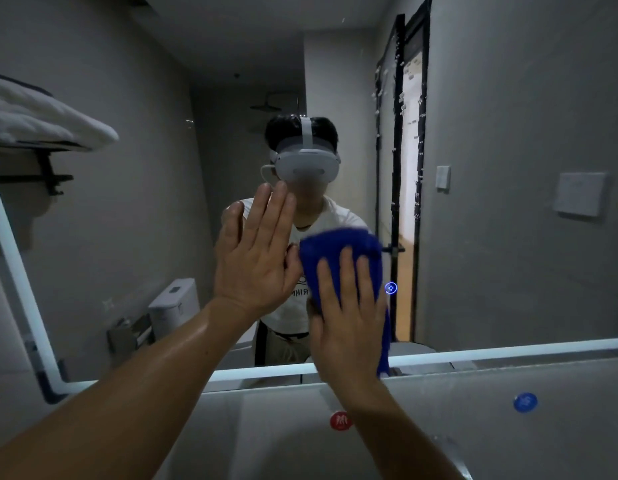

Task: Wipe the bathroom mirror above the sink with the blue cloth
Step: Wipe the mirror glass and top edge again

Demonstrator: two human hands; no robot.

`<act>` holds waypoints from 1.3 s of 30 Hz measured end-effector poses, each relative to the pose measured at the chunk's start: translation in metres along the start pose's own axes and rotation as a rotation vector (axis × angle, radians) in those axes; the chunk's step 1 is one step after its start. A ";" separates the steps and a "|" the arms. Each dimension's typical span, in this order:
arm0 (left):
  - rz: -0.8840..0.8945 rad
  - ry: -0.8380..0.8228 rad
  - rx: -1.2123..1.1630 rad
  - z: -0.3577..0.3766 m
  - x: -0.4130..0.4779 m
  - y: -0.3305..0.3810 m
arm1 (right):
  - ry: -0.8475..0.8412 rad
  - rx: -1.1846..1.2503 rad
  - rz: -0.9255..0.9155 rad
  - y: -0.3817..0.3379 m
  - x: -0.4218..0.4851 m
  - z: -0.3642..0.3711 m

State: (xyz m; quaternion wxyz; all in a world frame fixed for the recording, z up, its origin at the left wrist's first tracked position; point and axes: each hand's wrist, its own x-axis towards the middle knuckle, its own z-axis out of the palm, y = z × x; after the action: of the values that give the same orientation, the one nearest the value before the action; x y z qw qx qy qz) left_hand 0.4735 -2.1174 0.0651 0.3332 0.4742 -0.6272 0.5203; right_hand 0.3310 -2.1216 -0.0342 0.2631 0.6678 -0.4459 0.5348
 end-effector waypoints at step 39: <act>0.009 0.036 0.026 0.000 0.000 0.000 | -0.054 0.026 -0.057 0.027 -0.103 0.001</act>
State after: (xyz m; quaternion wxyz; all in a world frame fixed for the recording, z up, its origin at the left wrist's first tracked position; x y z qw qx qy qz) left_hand 0.4733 -2.1169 0.0649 0.3360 0.4662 -0.6165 0.5382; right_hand 0.3047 -2.1021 -0.1353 0.2573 0.6978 -0.4266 0.5147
